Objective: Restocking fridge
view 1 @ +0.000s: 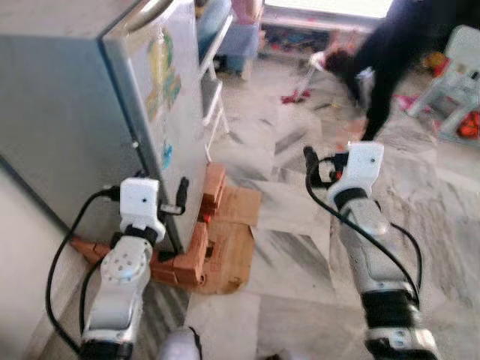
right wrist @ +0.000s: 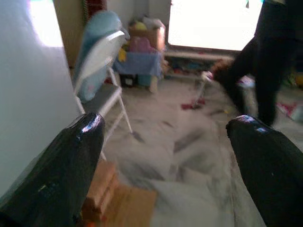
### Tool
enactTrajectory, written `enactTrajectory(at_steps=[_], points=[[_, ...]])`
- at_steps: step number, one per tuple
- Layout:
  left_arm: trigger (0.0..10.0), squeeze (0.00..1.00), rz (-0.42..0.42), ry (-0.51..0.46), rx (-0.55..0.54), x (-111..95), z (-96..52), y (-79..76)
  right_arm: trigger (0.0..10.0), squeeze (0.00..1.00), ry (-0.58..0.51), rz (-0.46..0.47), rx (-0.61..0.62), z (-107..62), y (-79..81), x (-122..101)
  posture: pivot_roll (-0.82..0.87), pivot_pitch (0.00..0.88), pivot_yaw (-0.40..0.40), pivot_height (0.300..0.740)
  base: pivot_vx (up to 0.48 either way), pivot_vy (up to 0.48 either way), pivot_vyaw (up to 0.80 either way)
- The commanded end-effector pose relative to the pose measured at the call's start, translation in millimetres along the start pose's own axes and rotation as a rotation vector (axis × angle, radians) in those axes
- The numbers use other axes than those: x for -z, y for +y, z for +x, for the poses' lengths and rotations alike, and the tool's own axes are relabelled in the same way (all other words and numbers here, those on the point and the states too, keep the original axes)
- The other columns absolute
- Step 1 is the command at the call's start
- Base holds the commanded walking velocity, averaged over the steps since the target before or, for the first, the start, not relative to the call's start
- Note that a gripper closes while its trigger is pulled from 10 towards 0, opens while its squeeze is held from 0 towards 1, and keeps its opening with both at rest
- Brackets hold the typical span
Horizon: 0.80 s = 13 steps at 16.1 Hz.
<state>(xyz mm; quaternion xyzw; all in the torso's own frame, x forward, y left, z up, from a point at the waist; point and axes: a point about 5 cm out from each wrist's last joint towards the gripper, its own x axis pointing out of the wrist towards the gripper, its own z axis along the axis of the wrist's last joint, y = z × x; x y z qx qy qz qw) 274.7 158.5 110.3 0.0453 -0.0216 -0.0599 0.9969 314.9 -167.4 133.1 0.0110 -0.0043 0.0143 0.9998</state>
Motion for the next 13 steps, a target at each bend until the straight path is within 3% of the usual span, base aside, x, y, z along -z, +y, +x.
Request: enactTrajectory(at_steps=[1,5,13], points=[[10.0,0.00,0.007,-0.027,0.007,-6.1,9.0,-0.7,10.0,0.00,0.016,-0.016,0.009,-8.2,-7.5,2.6,0.14,0.087,-0.050,0.740,0.000,0.000,-0.80],[10.0,0.00,0.013,-0.076,0.025,-15.4,16.8,-1.8,10.0,0.00,0.016,-0.022,0.013,-15.9,-7.1,4.7,0.13,0.095,-0.039,0.740,0.068,0.000,-0.20],[10.0,0.00,-0.004,-0.089,0.044,-15.0,8.8,-12.2,10.0,0.00,0.004,-0.024,-0.007,-12.5,-0.6,0.7,0.14,0.109,-0.043,0.740,0.379,-0.291,0.00]])
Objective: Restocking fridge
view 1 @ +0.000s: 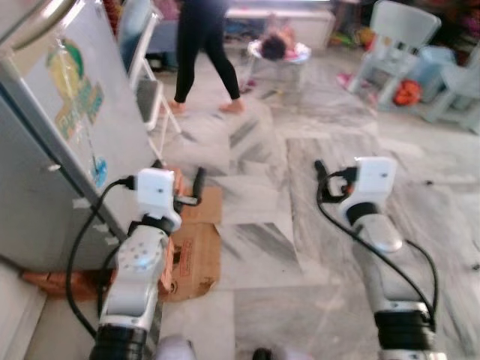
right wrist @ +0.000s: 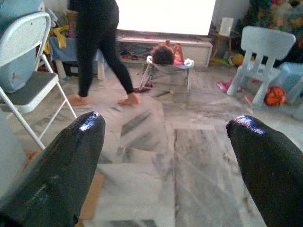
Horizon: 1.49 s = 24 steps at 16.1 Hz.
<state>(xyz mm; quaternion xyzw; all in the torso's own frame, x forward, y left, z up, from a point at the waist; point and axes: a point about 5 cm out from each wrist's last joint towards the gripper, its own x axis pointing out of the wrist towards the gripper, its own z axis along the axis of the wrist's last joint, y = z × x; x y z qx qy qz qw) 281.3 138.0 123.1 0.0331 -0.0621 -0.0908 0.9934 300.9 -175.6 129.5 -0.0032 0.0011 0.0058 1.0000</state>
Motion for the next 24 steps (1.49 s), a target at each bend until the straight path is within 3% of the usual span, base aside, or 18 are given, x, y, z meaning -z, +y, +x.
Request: enactTrajectory(at_steps=[1,3,5,7,9,12,20,24], points=[[10.0,0.00,0.016,-0.003,-0.008,-0.6,-2.4,4.3,10.0,0.00,-0.009,0.003,-0.027,2.1,8.2,-3.1,0.14,0.110,-0.043,0.740,0.405,-0.255,0.00],[10.0,0.00,0.010,-0.001,-0.010,0.0,-8.1,2.0,10.0,0.00,-0.013,0.001,-0.034,2.6,11.5,-3.6,0.14,0.111,-0.043,0.740,0.202,-0.127,0.00],[10.0,0.00,0.081,0.015,-0.130,2.2,-19.1,16.4,10.0,0.00,-0.011,0.000,-0.040,1.3,12.1,-3.0,0.15,0.114,-0.041,0.740,0.000,0.000,0.00],[10.0,0.00,0.154,0.027,-0.309,2.8,-26.2,38.7,10.0,0.00,-0.012,-0.001,-0.075,-0.3,13.3,-2.8,0.15,0.114,-0.041,0.740,0.000,0.000,0.00],[10.0,0.00,0.155,0.061,-0.458,4.4,-30.2,62.0,10.0,0.00,-0.010,-0.020,-0.112,-2.4,17.2,-2.7,0.15,0.118,-0.047,0.740,0.000,0.000,0.77],[10.0,0.00,0.136,0.051,-0.405,-0.3,-21.0,70.8,10.0,0.00,-0.015,-0.001,-0.096,0.7,16.6,-4.2,0.15,0.110,-0.045,0.740,0.000,0.089,0.51],[10.0,0.00,0.148,0.031,-0.340,-1.5,-17.1,58.0,10.0,0.00,-0.022,0.002,-0.089,3.4,15.6,-5.7,0.16,0.097,-0.048,0.740,0.390,0.142,0.00],[10.0,0.00,0.116,0.019,-0.317,-2.2,-18.1,52.1,10.0,0.00,-0.027,0.000,-0.087,5.8,16.1,-6.8,0.16,0.092,-0.049,0.740,0.000,0.000,0.00]])
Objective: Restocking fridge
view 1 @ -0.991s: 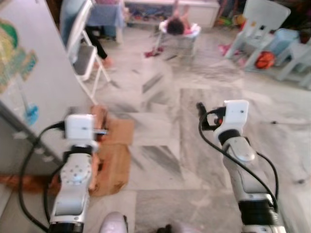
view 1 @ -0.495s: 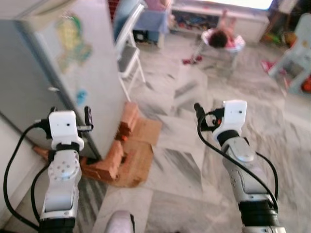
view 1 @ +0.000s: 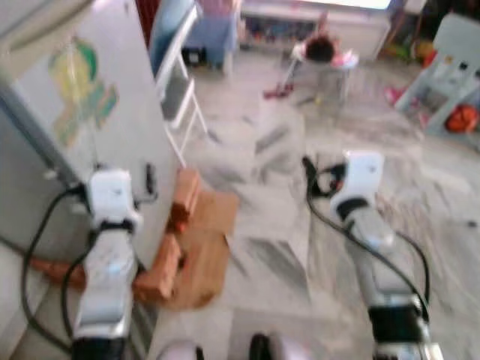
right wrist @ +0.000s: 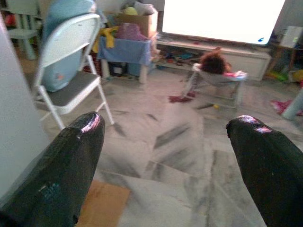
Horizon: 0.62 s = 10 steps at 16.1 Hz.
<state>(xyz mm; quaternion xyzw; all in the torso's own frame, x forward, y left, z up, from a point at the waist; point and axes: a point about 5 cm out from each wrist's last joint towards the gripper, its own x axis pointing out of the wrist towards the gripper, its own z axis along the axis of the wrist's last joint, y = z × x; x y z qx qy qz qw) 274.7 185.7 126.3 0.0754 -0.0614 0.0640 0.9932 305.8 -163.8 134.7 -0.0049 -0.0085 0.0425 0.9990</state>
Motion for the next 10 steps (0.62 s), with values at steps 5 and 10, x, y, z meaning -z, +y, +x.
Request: enactTrajectory(at_steps=[5,10], points=[[10.0,0.00,0.022,-0.001,-0.065,1.7,-7.3,11.9,10.0,0.00,0.008,-0.008,-0.010,-5.1,0.3,3.8,0.16,0.089,-0.047,0.740,0.000,0.000,0.00],[10.0,0.00,0.009,0.038,-0.129,6.2,7.3,26.4,10.0,0.00,0.201,-0.049,-0.020,-41.1,-12.0,36.1,0.14,0.111,-0.045,0.740,0.000,0.000,0.00]])
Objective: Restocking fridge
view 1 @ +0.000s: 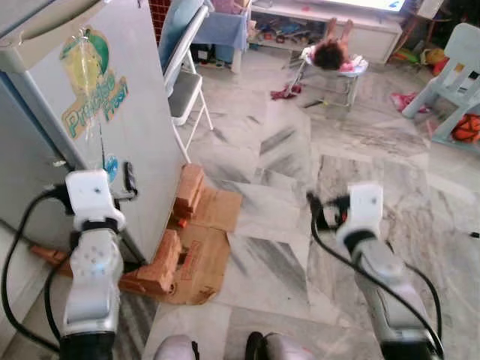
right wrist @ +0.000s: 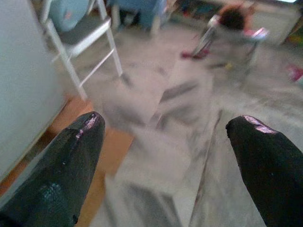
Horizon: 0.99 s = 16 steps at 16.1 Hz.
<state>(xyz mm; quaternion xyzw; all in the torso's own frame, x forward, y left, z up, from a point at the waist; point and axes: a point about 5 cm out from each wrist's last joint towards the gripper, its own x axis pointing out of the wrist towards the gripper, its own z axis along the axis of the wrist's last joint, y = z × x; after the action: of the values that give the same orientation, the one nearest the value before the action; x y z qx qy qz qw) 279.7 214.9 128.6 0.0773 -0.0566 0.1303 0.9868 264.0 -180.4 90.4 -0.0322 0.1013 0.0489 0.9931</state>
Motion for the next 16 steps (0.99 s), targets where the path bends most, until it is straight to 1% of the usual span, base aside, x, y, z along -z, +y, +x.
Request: enactTrajectory(at_steps=[1,2,3,4,6,7,8,9,10,11,12,13,15,16], points=[[10.0,0.00,0.004,0.017,0.001,2.3,0.9,-0.6,10.0,0.00,-0.009,-0.019,-0.015,-2.6,0.0,-5.3,0.13,0.114,-0.042,0.740,0.000,0.000,0.00],[10.0,0.00,-0.002,0.032,-0.033,4.1,10.4,5.5,10.0,0.00,0.067,-0.024,-0.034,-14.8,-3.5,8.4,0.12,0.123,-0.038,0.740,0.000,0.000,0.00],[10.0,0.00,-0.018,0.049,-0.046,6.6,16.6,8.1,10.0,0.00,0.118,-0.038,-0.034,-22.4,-7.2,17.8,0.11,0.127,-0.038,0.740,0.000,0.000,0.00],[10.0,0.00,-0.029,0.060,-0.044,8.3,19.6,7.2,10.0,0.00,0.126,-0.036,-0.022,-24.4,-8.9,19.1,0.10,0.134,-0.041,0.740,0.000,0.000,0.00],[10.0,0.00,-0.030,0.073,-0.076,10.9,32.8,5.0,10.0,0.00,0.158,-0.011,-0.027,-29.9,-7.4,22.4,0.09,0.137,-0.043,0.740,0.000,0.000,0.00],[10.0,0.00,-0.038,0.062,-0.130,7.4,41.5,8.1,10.0,0.00,0.156,0.029,-0.128,-33.9,2.6,19.7,0.08,0.137,-0.041,0.740,0.000,0.000,0.00],[10.0,0.00,-0.046,0.051,-0.140,4.2,44.2,9.3,10.0,0.00,0.131,0.073,-0.213,-36.6,9.7,13.6,0.07,0.138,-0.039,0.740,0.000,0.000,0.00],[10.0,0.00,-0.046,0.046,-0.151,3.3,44.5,11.2,10.0,0.00,0.126,0.098,-0.298,-40.3,15.6,10.5,0.07,0.139,-0.039,0.740,0.000,0.000,0.00],[10.0,0.00,-0.046,0.045,-0.155,3.7,44.4,12.3,10.0,0.00,0.121,0.104,-0.339,-42.6,17.9,8.9,0.07,0.140,-0.040,0.740,0.000,0.000,0.00],[10.0,0.00,-0.033,0.051,-0.193,6.9,42.7,19.2,10.0,0.00,0.121,0.125,-0.464,-45.4,24.4,3.3,0.07,0.145,-0.041,0.740,0.000,0.000,0.00],[10.0,0.00,-0.031,0.058,-0.213,9.1,41.4,23.1,10.0,0.00,0.115,0.156,-0.524,-45.9,27.7,-1.6,0.07,0.146,-0.039,0.740,0.000,0.000,0.00],[10.0,0.00,-0.003,0.066,-0.259,12.5,40.2,30.7,10.0,0.00,0.114,0.156,-0.577,-45.8,30.9,-5.9,0.07,0.145,-0.041,0.740,0.000,0.000,0.00],[10.0,0.00,-0.003,0.074,-0.327,16.4,38.0,43.0,10.0,0.00,0.114,0.164,-0.676,-49.2,37.7,-14.0,0.07,0.142,-0.044,0.740,0.000,0.000,0.00],[10.0,0.00,-0.006,0.076,-0.324,18.3,36.9,44.0,10.0,0.00,0.118,0.150,-0.685,-49.9,37.9,-13.0,0.07,0.139,-0.048,0.740,0.000,0.000,0.00]])
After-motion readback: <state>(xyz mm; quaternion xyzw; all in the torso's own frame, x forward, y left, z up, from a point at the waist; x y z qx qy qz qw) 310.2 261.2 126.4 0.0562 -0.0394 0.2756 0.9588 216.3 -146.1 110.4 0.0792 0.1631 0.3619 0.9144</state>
